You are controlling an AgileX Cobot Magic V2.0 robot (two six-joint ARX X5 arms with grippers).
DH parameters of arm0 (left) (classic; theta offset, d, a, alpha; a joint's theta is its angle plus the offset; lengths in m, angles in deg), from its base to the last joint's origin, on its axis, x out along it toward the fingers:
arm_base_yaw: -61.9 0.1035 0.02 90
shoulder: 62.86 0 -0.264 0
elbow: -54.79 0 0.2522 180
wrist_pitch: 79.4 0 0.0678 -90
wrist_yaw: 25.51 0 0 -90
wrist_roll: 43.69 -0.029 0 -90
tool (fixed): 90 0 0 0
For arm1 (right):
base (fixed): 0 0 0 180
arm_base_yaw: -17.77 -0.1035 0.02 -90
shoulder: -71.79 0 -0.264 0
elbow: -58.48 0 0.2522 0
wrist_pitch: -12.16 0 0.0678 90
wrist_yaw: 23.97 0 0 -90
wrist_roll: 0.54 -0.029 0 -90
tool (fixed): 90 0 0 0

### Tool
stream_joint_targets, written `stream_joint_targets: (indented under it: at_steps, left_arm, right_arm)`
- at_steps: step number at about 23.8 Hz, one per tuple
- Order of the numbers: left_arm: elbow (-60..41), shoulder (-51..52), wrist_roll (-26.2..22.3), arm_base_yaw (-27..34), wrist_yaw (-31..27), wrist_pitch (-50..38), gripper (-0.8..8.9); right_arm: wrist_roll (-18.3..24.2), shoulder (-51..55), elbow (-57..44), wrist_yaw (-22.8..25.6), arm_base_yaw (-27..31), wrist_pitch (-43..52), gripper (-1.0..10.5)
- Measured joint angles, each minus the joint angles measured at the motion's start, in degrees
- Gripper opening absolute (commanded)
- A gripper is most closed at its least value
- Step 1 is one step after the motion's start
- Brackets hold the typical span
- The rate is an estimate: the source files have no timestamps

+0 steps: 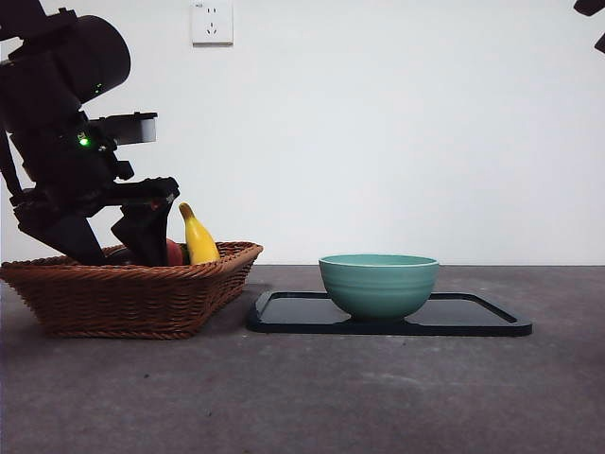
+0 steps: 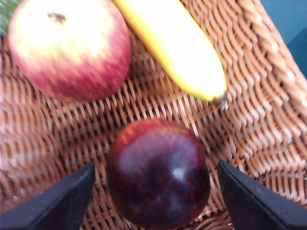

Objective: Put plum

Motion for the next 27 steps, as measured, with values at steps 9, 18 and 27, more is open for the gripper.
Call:
stream_joint_targets:
  at_steps: [9, 18, 27]
  left_arm:
    - [0.8, 5.3, 0.1, 0.0, 0.0, 1.4, 4.09]
    - [0.8, 16.2, 0.2, -0.1, 2.0, 6.8, 4.05]
    - [0.8, 27.0, 0.2, -0.1, 18.1, 16.5, 4.05]
  right_arm:
    - [0.0, 0.0, 0.0, 0.0, 0.0, 0.0, 1.7]
    - [0.0, 0.0, 0.0, 0.0, 0.0, 1.0, 1.7]
    - [0.0, 0.0, 0.0, 0.0, 0.0, 1.5, 1.7]
